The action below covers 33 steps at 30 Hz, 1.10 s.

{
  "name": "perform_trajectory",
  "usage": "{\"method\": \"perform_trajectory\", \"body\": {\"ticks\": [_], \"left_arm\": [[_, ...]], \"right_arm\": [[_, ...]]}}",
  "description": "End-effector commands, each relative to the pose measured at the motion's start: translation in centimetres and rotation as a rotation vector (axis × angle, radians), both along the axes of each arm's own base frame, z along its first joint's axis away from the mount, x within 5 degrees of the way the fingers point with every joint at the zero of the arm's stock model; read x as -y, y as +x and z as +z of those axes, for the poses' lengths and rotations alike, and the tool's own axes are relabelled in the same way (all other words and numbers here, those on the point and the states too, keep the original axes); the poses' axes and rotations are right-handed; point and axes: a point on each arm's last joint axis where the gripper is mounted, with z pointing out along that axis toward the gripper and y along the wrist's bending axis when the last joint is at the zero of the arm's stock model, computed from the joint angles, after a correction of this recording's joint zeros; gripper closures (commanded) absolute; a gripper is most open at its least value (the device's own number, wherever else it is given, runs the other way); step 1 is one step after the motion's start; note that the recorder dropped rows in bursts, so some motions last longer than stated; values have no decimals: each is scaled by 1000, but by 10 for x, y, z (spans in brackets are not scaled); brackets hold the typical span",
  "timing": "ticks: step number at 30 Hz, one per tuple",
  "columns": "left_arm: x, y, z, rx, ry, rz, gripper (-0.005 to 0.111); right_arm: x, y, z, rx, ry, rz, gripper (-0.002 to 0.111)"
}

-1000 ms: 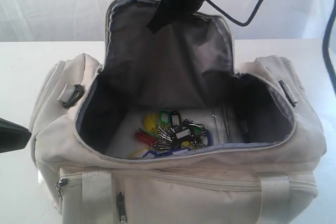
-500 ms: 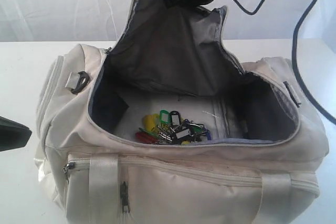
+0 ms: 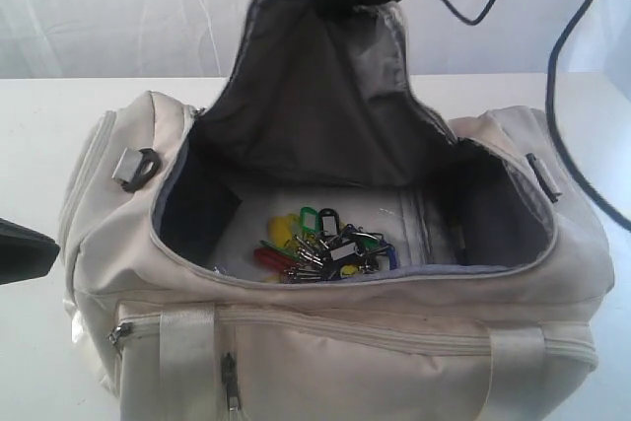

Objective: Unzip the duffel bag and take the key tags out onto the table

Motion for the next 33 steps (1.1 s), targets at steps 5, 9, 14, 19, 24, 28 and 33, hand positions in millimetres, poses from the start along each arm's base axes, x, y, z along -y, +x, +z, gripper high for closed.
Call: {"method": "perform_trajectory", "body": {"ticks": [5,9,14,19,24,28,33], "left_arm": [[1,-2,-1,-17,-15,-7,107],[1,-2,-1,-17,-18,-7,107],[1,-2,-1,-20,-19,-8,107],[2,-2,-1,-21,-21,-8,107],[2,-2,-1,-21,-21,-8,107],[2,-2,-1,-21,-21,-8,107],[2,-2,-1,-17,-19,-10,107]], "right_arm": [[6,-36,54,-35,30,24,56],[7,-35,52,-29,-9,37,48],[7,-29,41,-40,-18,32,34],[10,-19,9,-153,-58,8,33],[24,-10,-28,-332,-54,-65,33],[42,-5,-46,-452,21,-82,33],[61,-2,-39,-467,189,-100,33]]}}
